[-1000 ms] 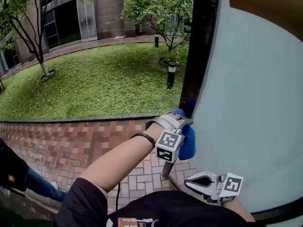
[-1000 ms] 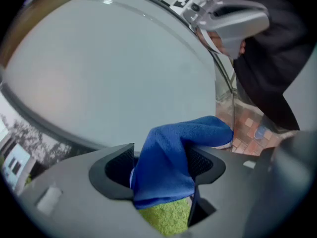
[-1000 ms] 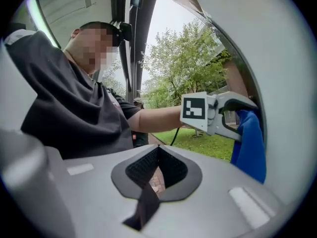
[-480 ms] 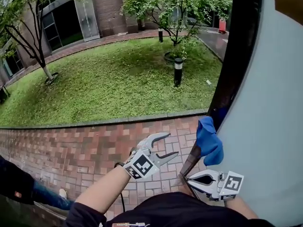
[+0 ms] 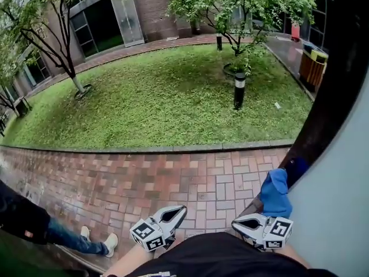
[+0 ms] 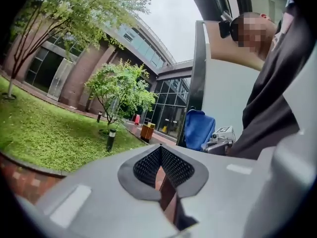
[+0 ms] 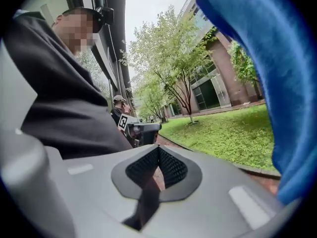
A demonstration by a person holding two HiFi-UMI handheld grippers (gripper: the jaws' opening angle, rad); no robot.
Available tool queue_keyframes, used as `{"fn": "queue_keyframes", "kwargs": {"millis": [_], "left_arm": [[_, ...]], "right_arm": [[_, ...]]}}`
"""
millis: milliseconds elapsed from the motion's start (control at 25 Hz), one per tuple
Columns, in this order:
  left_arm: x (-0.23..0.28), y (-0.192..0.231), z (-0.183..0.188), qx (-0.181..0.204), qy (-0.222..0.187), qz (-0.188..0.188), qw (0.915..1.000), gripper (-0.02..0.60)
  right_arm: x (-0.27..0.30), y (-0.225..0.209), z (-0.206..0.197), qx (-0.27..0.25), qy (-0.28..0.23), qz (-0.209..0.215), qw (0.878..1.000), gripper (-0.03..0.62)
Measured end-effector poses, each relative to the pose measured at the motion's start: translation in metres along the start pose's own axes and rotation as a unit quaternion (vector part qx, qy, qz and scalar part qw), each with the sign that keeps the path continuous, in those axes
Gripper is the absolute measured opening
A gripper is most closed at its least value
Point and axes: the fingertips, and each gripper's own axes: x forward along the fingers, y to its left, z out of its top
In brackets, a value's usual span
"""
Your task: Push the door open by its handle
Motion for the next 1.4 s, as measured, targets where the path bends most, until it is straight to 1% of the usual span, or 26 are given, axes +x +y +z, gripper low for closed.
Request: {"fn": "queue_keyframes", "kwargs": {"millis": [80, 280, 400, 520, 720, 920, 1080, 1400], "left_arm": [[0.0, 0.019, 0.008, 0.009, -0.009, -0.007, 0.9999, 0.0], [-0.012, 0.067, 0.022, 0.022, -0.032, -0.019, 0.9991, 0.0], [-0.031, 0.091, 0.032, 0.028, -0.043, -0.007, 0.9986, 0.0], [-0.045, 0.11, 0.031, 0.017, -0.046, 0.007, 0.9988, 0.0], [-0.055, 0.118, 0.019, 0.014, -0.036, 0.018, 0.9991, 0.0], [-0.054, 0.118, 0.028, 0.021, -0.035, 0.021, 0.999, 0.0], [-0.055, 0.121, 0.024, 0.019, -0.034, 0.029, 0.9988, 0.0], [-0.06, 0.119, 0.019, 0.016, -0.031, 0.038, 0.9987, 0.0]], "right_arm": [[0.02, -0.014, -0.001, -0.01, 0.009, -0.005, 1.0, 0.0], [0.07, -0.044, 0.005, -0.037, 0.018, -0.045, 0.998, 0.0], [0.095, -0.059, 0.03, -0.052, 0.002, -0.066, 0.996, 0.0], [0.112, -0.071, 0.053, -0.053, -0.017, -0.082, 0.995, 0.0], [0.12, -0.076, 0.05, -0.06, -0.008, -0.102, 0.993, 0.0], [0.116, -0.082, 0.042, -0.046, -0.006, -0.118, 0.992, 0.0], [0.119, -0.088, 0.04, -0.049, -0.006, -0.116, 0.992, 0.0], [0.122, -0.085, 0.039, -0.051, -0.006, -0.108, 0.993, 0.0]]}}
